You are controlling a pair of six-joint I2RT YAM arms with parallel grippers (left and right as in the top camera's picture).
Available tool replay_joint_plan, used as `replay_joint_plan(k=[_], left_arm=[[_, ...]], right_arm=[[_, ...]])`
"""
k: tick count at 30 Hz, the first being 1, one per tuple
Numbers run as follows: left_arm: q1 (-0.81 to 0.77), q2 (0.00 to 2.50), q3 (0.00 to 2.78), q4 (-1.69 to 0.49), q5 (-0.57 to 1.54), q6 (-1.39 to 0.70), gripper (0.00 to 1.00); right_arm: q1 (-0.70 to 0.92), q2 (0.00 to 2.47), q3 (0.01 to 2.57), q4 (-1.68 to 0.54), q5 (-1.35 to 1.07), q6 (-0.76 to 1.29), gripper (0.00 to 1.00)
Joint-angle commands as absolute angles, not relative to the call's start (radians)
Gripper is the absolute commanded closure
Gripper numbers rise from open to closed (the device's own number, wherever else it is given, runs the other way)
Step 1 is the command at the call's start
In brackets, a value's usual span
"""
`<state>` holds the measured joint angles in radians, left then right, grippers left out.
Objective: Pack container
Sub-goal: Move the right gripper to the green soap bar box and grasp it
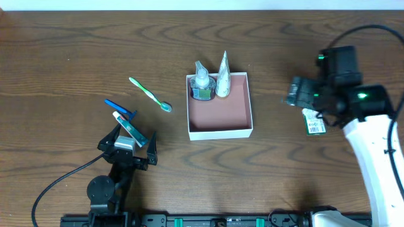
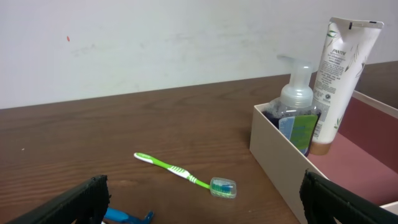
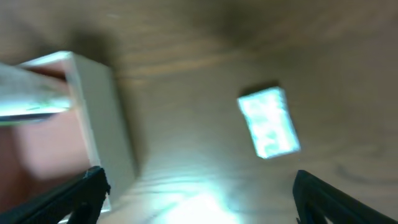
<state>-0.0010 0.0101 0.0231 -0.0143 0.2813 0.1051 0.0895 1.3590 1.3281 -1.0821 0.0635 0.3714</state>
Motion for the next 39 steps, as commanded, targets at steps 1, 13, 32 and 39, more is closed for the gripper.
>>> replay_joint_plan(k=[1,13,32,39], left_arm=[[0.002,0.005,0.004,-0.047,0.284,0.104,0.02],[0.002,0.005,0.004,-0.047,0.284,0.104,0.02],[0.002,0.005,0.004,-0.047,0.284,0.104,0.02],[0.002,0.005,0.004,-0.047,0.284,0.104,0.02]], right_arm=[[0.004,1.373,1.289,-1.099,0.049,0.342,0.02],[-0.134,1.375,1.004,-0.912,0.049,0.293,0.01],[-0.16,1.438,0.686,-0.326,0.087,0.105,0.01],[-0.16,1.592,0.686,-0.227,0.053,0.103,0.01]])
